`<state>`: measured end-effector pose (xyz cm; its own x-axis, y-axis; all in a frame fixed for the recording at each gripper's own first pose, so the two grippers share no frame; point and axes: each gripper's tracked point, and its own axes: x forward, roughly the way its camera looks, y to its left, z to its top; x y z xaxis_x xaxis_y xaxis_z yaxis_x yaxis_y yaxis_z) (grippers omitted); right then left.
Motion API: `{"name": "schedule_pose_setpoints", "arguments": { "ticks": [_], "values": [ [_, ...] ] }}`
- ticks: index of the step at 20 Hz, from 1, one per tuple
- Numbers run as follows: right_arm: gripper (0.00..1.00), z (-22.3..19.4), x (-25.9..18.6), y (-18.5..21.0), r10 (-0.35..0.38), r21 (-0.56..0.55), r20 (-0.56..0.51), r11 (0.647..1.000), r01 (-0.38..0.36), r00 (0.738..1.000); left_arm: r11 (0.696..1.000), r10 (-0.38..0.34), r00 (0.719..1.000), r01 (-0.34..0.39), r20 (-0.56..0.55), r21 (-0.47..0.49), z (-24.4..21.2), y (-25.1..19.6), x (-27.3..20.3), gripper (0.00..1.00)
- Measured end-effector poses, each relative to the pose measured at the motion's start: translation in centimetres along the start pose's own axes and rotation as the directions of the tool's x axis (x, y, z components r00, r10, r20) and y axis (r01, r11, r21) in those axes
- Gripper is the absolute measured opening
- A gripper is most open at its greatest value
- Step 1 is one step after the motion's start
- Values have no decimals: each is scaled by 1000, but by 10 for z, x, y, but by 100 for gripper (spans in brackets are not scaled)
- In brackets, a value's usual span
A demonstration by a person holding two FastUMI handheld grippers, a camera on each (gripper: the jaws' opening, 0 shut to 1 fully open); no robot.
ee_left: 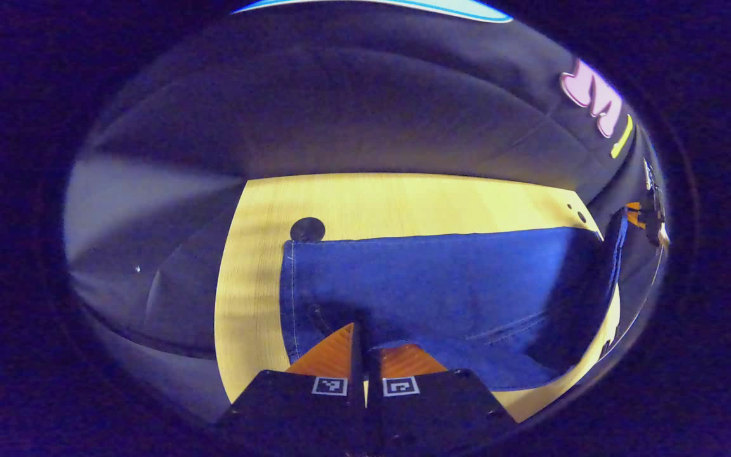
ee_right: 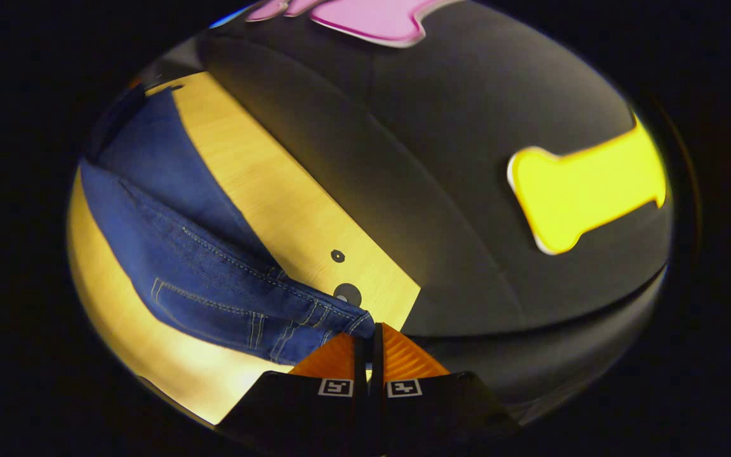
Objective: Grasp the waist and the cuffs of the jeans and fold them to make the two legs overlap; first hold the waist and fold one-third of the jeans toward the cuffs, then hold the cuffs and fold the remaining one-third in the same direction to finish folding.
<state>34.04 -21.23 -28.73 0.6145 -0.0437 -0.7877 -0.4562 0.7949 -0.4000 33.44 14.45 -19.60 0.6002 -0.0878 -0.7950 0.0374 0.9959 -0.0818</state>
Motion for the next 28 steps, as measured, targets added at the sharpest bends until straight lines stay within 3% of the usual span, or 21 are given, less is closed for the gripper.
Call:
{"name": "schedule_pose_setpoints", "arguments": {
  "ticks": [5,8,9,10,11,12,14,17,22,26,28],
  "values": [
    [4,-29,61,-4,41,286,-142,958,1,989,984,82,995,-90,-57,-154,3,36,36,7],
    [5,-47,67,3,84,332,-191,943,-16,978,982,86,994,-96,-73,-161,-6,35,56,12],
    [5,-43,64,5,83,354,-185,935,-13,979,984,97,993,-106,-67,-144,-3,34,57,19],
    [11,-43,62,10,87,378,-169,926,-17,982,988,93,994,-100,-56,-122,-4,28,57,22],
    [22,-45,61,19,99,410,-153,912,-28,983,990,88,995,-93,-46,-109,-3,18,55,33],
    [48,-49,59,31,121,452,-140,891,-46,983,991,99,995,-99,-7,-85,2,9,48,55],
    [99,-58,47,42,98,530,-104,847,-29,990,985,173,979,-173,108,-12,17,8,19,100],
    [98,-64,7,43,28,687,-27,726,-1,999,975,191,925,-219,329,48,47,-18,-42,99],
    [98,-98,-1,29,-113,849,-40,521,94,993,984,172,851,-175,496,-41,24,-72,-110,97],
    [97,-127,26,18,-119,921,-103,363,140,988,989,137,851,-90,507,-115,-7,-112,-129,98],
    [99,-132,42,19,-101,952,-95,280,120,990,989,111,860,-44,498,-144,-16,-130,-128,98]
  ]
}}
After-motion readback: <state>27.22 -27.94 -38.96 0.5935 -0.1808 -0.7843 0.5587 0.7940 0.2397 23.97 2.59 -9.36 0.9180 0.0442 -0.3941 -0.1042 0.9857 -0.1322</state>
